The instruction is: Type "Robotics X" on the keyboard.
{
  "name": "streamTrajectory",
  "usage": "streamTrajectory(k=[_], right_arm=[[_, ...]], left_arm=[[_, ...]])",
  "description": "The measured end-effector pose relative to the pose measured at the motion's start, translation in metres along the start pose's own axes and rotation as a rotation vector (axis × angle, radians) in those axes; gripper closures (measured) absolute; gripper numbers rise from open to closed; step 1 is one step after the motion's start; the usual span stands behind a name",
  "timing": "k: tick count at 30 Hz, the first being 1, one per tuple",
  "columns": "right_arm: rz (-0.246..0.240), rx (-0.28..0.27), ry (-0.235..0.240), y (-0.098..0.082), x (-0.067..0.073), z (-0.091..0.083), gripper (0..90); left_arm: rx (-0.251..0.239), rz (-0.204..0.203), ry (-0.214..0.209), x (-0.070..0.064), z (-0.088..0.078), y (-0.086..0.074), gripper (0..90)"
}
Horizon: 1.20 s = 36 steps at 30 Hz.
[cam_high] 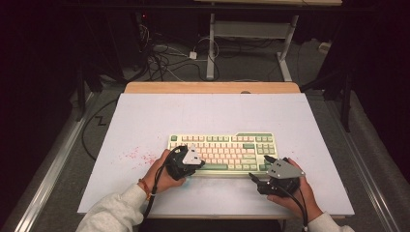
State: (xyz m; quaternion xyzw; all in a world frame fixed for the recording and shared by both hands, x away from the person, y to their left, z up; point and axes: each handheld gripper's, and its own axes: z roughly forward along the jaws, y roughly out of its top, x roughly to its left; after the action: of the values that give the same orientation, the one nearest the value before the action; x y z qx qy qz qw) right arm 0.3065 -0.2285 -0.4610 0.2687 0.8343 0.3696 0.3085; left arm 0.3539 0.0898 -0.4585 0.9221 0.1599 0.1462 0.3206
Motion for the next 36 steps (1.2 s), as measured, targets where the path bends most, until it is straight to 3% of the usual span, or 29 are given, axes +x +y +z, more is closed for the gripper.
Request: streamTrajectory(k=[3,6,19,23,28,31,36], right_arm=[[-0.001,-0.003,-0.003,0.000,0.000,0.000,24.3],[0.000,-0.011,-0.004,0.000,-0.001,-0.001,24.4],[0.008,-0.015,-0.016,0.000,-0.002,-0.002,25.0],[0.004,-0.017,-0.014,0.000,-0.002,-0.002,25.1],[0.009,-0.015,-0.015,0.000,-0.003,-0.002,25.0],[0.009,-0.016,-0.014,0.000,-0.003,-0.003,25.1],[0.010,-0.016,-0.015,0.000,-0.004,-0.003,25.1]], left_arm=[[-0.008,-0.003,-0.015,0.000,0.003,-0.001,87.4],[-0.003,0.016,-0.004,-0.002,0.001,0.001,87.2],[-0.066,0.007,0.035,0.005,-0.017,0.002,81.0],[-0.098,-0.009,0.051,0.008,-0.022,0.000,72.9],[-0.110,-0.018,0.105,0.009,-0.025,-0.002,59.4],[-0.105,-0.011,0.162,0.008,-0.027,-0.003,50.4],[-0.116,-0.013,0.192,0.008,-0.030,-0.006,38.7]])
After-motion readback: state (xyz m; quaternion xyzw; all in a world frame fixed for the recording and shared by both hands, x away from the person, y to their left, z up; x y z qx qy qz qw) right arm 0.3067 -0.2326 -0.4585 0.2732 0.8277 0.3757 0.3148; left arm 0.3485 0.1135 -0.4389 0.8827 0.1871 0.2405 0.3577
